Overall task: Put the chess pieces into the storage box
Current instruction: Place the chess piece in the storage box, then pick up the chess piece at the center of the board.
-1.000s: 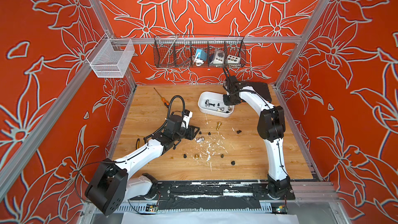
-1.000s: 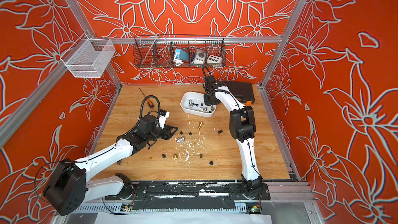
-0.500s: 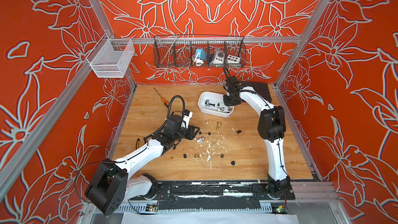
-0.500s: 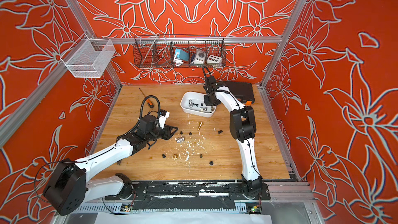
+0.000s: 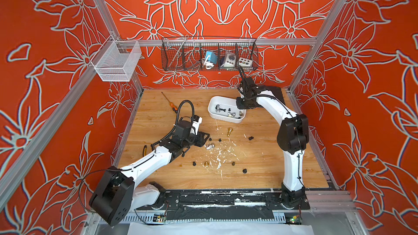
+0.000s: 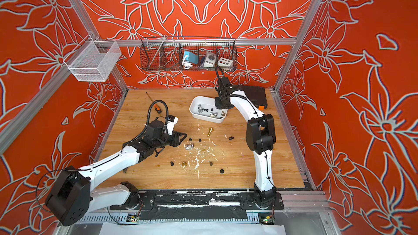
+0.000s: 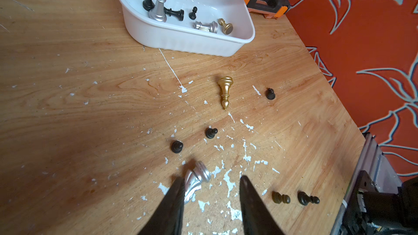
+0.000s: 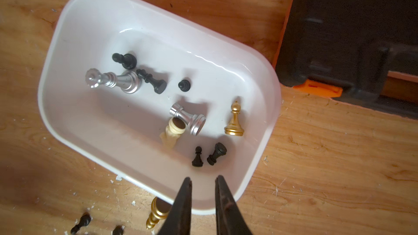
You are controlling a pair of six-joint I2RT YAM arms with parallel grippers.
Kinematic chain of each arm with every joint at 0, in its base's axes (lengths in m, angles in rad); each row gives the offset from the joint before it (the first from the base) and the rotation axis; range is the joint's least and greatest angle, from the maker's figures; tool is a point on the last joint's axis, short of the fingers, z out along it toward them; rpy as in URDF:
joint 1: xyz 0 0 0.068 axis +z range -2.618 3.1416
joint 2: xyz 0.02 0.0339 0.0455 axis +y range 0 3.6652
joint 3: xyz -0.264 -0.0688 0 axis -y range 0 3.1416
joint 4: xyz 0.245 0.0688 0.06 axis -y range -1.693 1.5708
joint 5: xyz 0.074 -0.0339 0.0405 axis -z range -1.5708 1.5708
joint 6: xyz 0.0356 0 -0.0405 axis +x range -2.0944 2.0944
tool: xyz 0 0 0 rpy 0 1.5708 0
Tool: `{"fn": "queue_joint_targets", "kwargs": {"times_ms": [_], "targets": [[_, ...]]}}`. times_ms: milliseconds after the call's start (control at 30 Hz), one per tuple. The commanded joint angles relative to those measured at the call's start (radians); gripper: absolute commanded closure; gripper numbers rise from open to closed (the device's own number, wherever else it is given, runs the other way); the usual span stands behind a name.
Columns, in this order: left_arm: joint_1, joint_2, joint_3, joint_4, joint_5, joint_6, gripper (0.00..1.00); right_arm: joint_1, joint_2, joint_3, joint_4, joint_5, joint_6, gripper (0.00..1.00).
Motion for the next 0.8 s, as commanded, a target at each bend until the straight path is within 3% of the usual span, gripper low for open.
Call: {"fn": "queue_joint_targets", "kwargs": {"times_ms": [0,300,767], "targets": [[-0.006,0.008,-0.007,-0.014,-0.007,0.011,0.59,-0.005,-0.078,-0.056,0.027,-0.036,0.012,0.78],[-0.021,0.012,-0.002,-0.036,-0.023,0.047,0.59,-0.004,-0.264,-0.325,0.120,-0.076,0.036,0.78],[-0.068,0.036,0.103,-0.186,-0.063,0.403,0.55,-0.005,-0.554,-0.687,0.142,-0.060,0.011,0.77]]}}
